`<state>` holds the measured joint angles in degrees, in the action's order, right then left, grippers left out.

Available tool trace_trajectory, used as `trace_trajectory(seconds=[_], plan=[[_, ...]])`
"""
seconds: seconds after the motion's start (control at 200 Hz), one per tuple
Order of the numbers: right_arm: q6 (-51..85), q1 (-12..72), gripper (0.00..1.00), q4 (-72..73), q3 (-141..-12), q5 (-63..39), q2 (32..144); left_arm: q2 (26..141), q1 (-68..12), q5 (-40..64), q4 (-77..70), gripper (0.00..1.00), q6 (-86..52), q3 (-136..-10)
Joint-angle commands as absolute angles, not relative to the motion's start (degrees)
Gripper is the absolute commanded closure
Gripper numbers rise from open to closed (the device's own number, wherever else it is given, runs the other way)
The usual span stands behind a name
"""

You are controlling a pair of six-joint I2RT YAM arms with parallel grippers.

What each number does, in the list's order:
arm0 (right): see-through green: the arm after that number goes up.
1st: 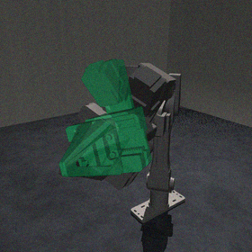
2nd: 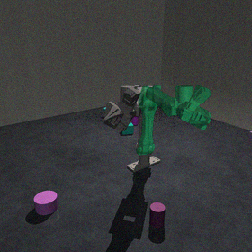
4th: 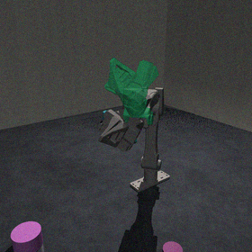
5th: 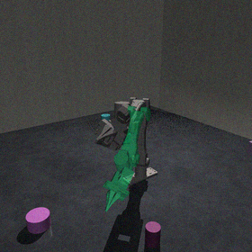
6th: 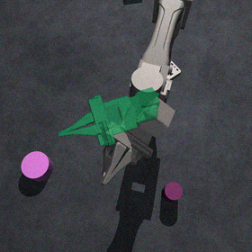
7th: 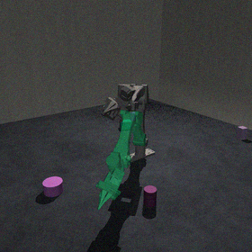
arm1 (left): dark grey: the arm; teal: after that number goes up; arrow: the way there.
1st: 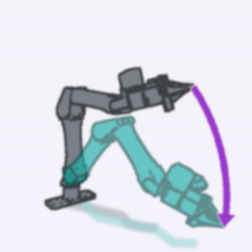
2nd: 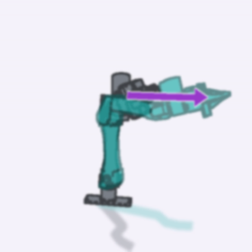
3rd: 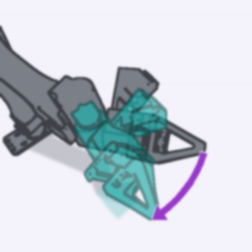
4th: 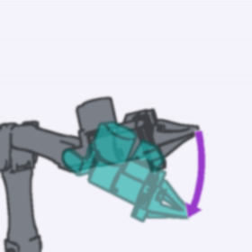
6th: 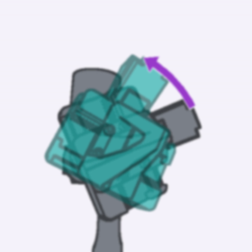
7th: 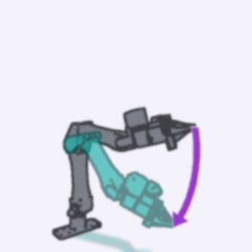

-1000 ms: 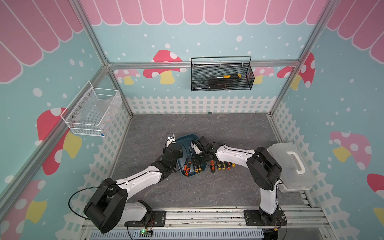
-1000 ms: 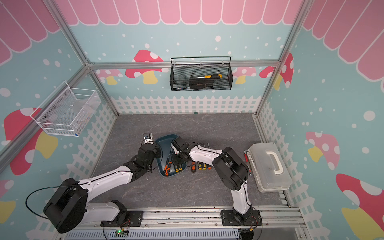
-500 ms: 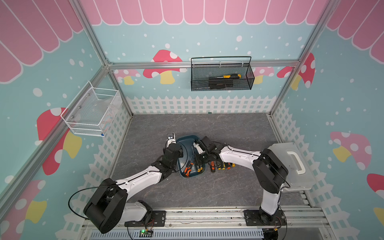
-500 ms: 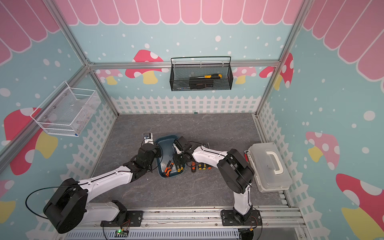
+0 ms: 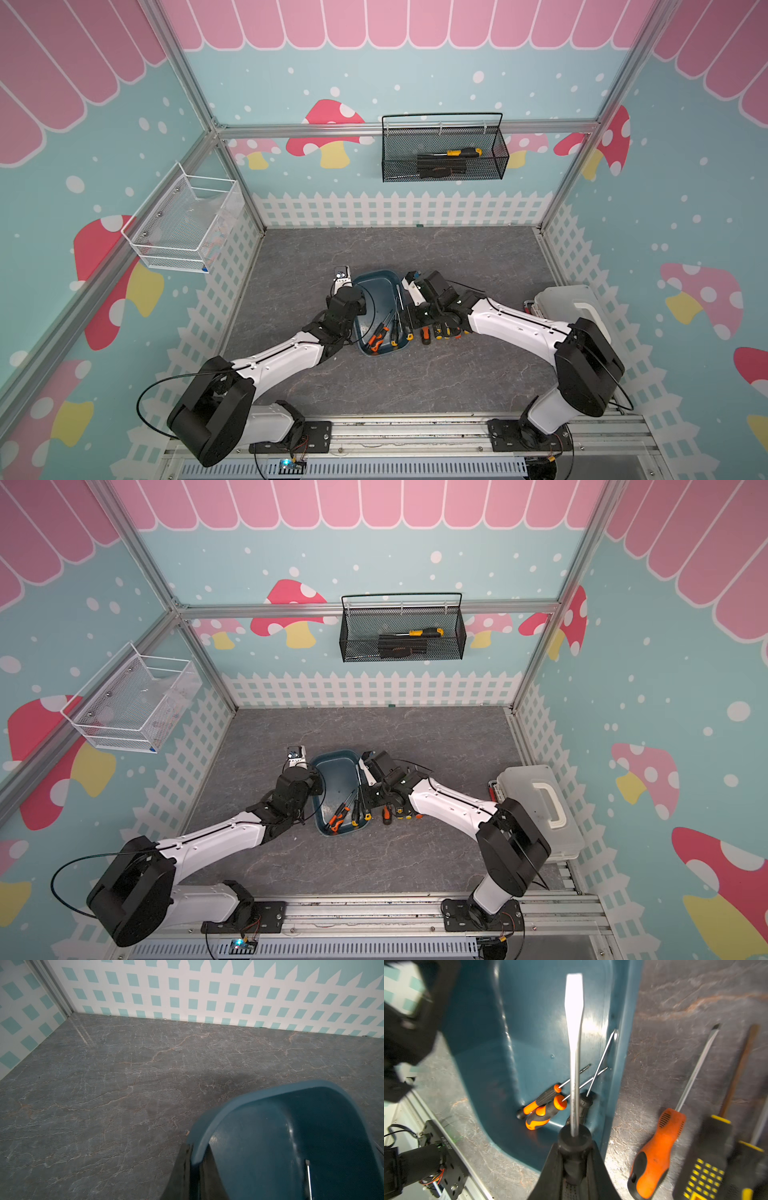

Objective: Take out the screwdriver from the storage box
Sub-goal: Pick up the screwdriver from the storage box, then place the screwdriver at the center of the board.

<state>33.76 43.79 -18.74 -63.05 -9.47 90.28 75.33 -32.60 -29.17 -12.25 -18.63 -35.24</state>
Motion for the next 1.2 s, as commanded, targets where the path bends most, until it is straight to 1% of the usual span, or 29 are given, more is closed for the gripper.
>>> trace_trajectory(seconds=[0.0, 0.225, 0.445, 0.585, 0.971, 1.196], plan=[[30.62, 42.01, 1.00, -20.73, -62.25, -8.99, 86.52, 75.88, -32.16, -29.45, -11.52, 1.00, -17.05, -35.44], [26.42, 33.87, 1.00, -25.23, -59.59, -13.22, 80.43, 75.87, -32.12, -29.20, -11.72, 1.00, -16.96, -35.38], [20.17, 26.71, 1.00, -32.47, -60.56, -14.59, 79.93, 75.73, -32.12, -29.09, -12.10, 1.00, -17.36, -34.83], [17.78, 22.84, 1.00, -35.25, -61.68, -16.02, 82.25, 75.42, -32.16, -29.00, -11.98, 1.00, -17.41, -34.61], [12.47, 16.07, 1.00, -39.85, -63.60, -9.92, 85.59, 75.54, -32.12, -28.85, -12.02, 1.00, -17.66, -34.41], [10.56, 13.01, 1.00, -39.42, -62.73, -9.80, 88.68, 75.96, -32.38, -28.90, -12.55, 1.00, -17.84, -34.21]])
